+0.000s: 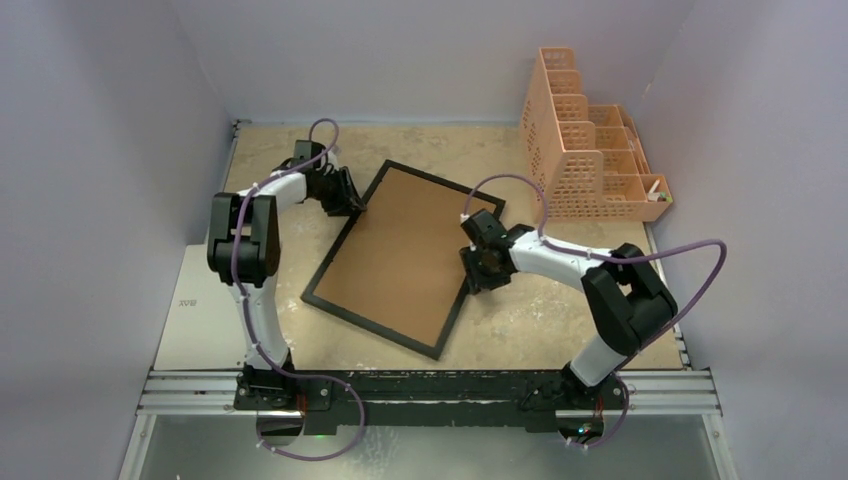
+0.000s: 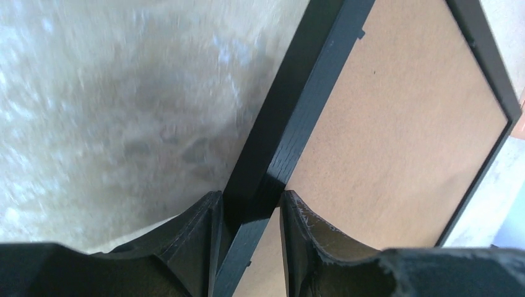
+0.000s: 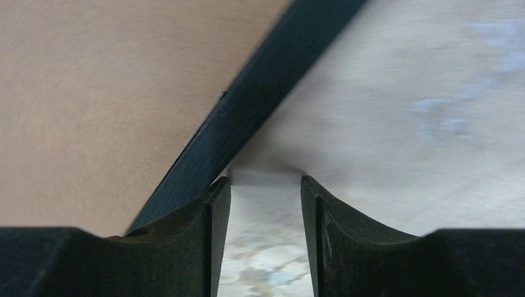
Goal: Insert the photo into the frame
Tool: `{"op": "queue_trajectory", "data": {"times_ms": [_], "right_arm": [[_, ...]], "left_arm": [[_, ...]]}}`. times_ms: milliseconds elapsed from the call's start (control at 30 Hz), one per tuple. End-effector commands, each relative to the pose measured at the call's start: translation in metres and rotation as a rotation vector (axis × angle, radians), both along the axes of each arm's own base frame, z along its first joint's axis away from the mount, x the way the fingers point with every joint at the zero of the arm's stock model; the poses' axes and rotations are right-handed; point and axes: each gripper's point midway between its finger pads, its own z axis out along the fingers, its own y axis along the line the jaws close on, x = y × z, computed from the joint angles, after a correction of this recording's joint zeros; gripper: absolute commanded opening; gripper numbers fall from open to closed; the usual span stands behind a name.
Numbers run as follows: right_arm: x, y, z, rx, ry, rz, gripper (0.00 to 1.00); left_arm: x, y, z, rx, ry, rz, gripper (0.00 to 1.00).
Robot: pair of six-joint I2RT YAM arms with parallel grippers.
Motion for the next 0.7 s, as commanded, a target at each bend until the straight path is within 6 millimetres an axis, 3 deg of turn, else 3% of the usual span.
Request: {"op": "queue_trajectory", "data": {"times_ms": [0, 133, 267, 367, 433, 533, 600, 667], "right_arm": [[-0.010, 0.096, 0.017, 0.331, -0.010, 0.104, 0.49], [-0.016, 0.106, 0.015, 0.299, -0.023, 0.128, 0.49], [-0.019, 0.085, 0.025, 0.206, -0.041, 0.043, 0.51], [-0.013, 0.061, 0.050, 0.123, -0.103, -0.041, 0.52], [-0.008, 0.056, 0.076, 0.117, -0.152, -0.065, 0.53], [0.004, 0.075, 0.115, 0.200, -0.236, 0.015, 0.55], [0.012, 0.099, 0.136, 0.261, -0.292, 0.083, 0.56], [0.015, 0.125, 0.146, 0.300, -0.325, 0.154, 0.58]], "left_arm": [[-0.021, -0.031, -0.026, -0.072, 0.079, -0.136, 0.39], [-0.023, -0.032, -0.028, -0.076, 0.089, -0.146, 0.38], [-0.015, -0.016, -0.016, 0.018, 0.060, -0.092, 0.40], [-0.003, 0.003, 0.009, 0.096, 0.005, -0.020, 0.45], [0.004, 0.015, 0.031, 0.120, -0.041, 0.025, 0.47], [0.010, 0.032, 0.069, 0.133, -0.112, 0.101, 0.52], [0.006, 0.042, 0.095, 0.148, -0.157, 0.146, 0.56], [-0.006, 0.054, 0.110, 0.187, -0.173, 0.203, 0.59]]}}
